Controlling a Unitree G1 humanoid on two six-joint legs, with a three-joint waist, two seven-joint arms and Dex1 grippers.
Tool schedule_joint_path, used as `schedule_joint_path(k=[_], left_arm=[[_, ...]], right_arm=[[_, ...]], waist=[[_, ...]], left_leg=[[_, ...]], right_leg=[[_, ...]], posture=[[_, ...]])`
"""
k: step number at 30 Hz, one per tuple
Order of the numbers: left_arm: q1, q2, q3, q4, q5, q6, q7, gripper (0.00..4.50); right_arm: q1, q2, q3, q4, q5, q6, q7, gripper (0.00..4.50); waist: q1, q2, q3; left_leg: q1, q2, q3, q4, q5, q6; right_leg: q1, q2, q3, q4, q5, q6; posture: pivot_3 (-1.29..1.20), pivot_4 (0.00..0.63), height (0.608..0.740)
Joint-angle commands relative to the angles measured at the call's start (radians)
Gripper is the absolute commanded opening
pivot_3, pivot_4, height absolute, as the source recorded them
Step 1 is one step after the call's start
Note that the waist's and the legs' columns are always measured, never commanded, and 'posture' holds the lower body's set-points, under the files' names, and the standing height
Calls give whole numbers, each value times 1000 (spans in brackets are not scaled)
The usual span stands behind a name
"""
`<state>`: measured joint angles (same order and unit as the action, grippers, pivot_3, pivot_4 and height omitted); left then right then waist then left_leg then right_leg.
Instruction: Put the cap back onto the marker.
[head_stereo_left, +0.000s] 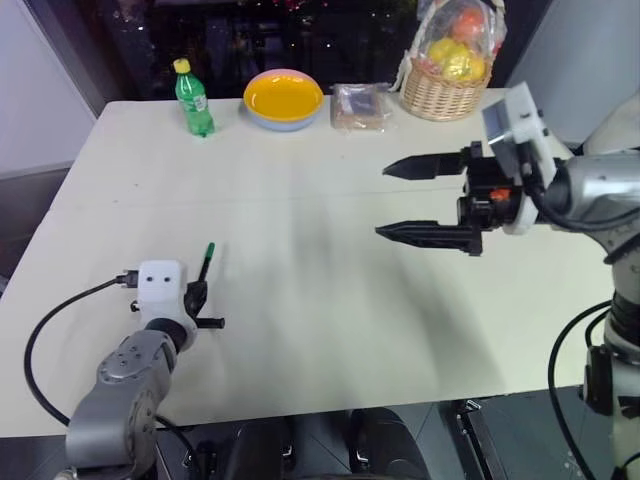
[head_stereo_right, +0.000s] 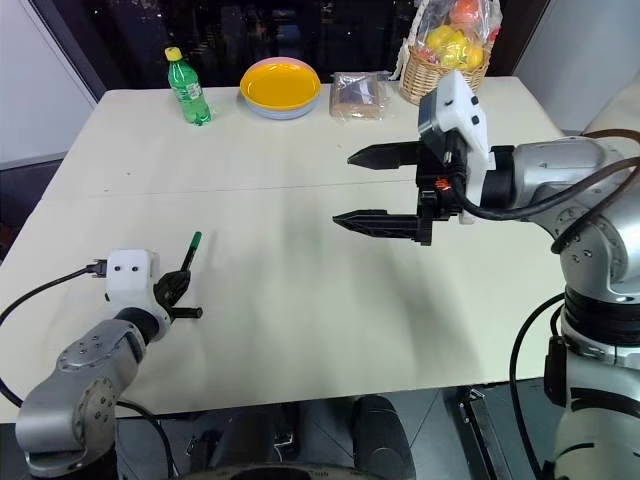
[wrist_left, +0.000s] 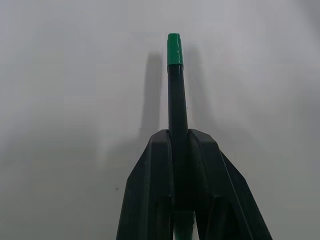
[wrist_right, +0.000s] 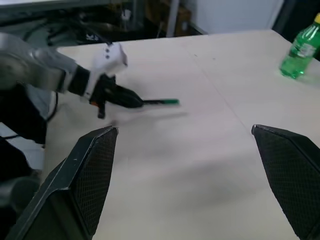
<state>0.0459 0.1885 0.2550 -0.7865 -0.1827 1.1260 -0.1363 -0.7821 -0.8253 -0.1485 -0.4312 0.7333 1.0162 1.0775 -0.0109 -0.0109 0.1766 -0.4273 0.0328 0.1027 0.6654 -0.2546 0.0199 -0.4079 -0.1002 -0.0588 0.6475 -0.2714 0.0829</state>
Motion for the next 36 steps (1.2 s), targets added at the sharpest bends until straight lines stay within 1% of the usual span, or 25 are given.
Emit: schedule_joint_path(k=[1, 12, 14, 15, 17, 18, 19, 20, 21, 28, 33, 36], left_arm=[[5, 12, -7, 2, 6, -38, 6, 0], [30, 15, -18, 36, 0, -77, 13, 0], [37, 12, -22, 41, -2, -83, 13, 1018], [40, 8, -21, 43, -6, -84, 12, 1303], [43, 4, -22, 46, -9, -88, 12, 2326], [45, 3, -24, 47, -10, -90, 12, 2909], [48, 3, -25, 48, -10, -92, 12, 3313], [49, 2, -26, 47, -11, -91, 13, 3949], [50, 0, -27, 46, -12, -92, 13, 4462], [61, -20, -16, 5, -26, -103, 19, 4462], [85, -29, -7, -87, -37, -86, 34, 4462], [112, -37, 18, -174, -42, -54, 47, 4462]], right_arm=[[-19, -26, -37, -29, 43, -2, -30, 4435], [-15, -60, -29, -31, 87, -6, -97, 4435], [-16, -66, -30, -31, 99, -5, -102, 4500], [-17, -69, -30, -30, 103, -6, -105, 4500], [-16, -76, -31, -29, 110, -7, -107, 4500], [-15, -79, -31, -28, 112, -8, -108, 4500], [-14, -83, -32, -27, 114, -9, -108, 4500], [-14, -88, -32, -24, 116, -11, -107, 4500], [-13, -91, -33, -21, 117, -13, -105, 4500], [-2, -108, -28, -8, 118, -33, -98, 4500], [15, -116, -19, 0, 105, -60, -87, 4500], [21, -120, -13, 6, 102, -73, -76, 4500]], waist=[[0, 0, 0], [-1, 0, 0], [-1, 0, 0], [-1, 0, 0], [-1, 0, 0], [-1, 0, 0], [-1, 0, 0], [-1, 0, 0], [-1, 0, 0], [-2, 0, 0], [-2, 0, 0], [-2, 0, 0]], left_leg=[[0, 0, 0, 0, 0, 0], [-1, -1, 0, -2, 0, 0], [-1, -1, 0, -2, -1, 0], [-1, -1, 1, -2, -1, -1], [-1, -1, 0, -2, -1, -1], [-1, -1, 0, -2, -1, -1], [-1, 0, 0, -2, -1, -1], [-1, -1, 0, -2, -2, -2], [-1, -1, 0, -2, -2, -2], [-2, -1, 1, -3, -2, -2], [-3, -1, 0, -3, -3, -2], [-3, -1, 1, -4, -3, -1]], right_leg=[[0, 0, 0, 0, 0, 0], [-1, -2, 0, -2, 0, 0], [-1, -2, 0, -2, 0, -1], [-1, -2, 0, -2, 0, -1], [-2, -2, 0, -2, 0, -1], [-2, -2, 0, -2, 0, -1], [-2, -2, 0, -2, 0, -1], [-2, -2, 0, -2, 0, -1], [-2, -2, 0, -3, 0, -1], [-2, -2, 0, -4, 0, -1], [-2, -2, 0, -6, 0, -1], [-2, -2, 0, -7, 0, -1]], posture=[[0, 150, 740], [0, 150, 740], [0, 150, 740], [0, 150, 740], [0, 150, 740], [0, 150, 740], [0, 150, 740], [0, 150, 740], [0, 150, 740], [0, 150, 740], [0, 150, 740], [0, 150, 740]])
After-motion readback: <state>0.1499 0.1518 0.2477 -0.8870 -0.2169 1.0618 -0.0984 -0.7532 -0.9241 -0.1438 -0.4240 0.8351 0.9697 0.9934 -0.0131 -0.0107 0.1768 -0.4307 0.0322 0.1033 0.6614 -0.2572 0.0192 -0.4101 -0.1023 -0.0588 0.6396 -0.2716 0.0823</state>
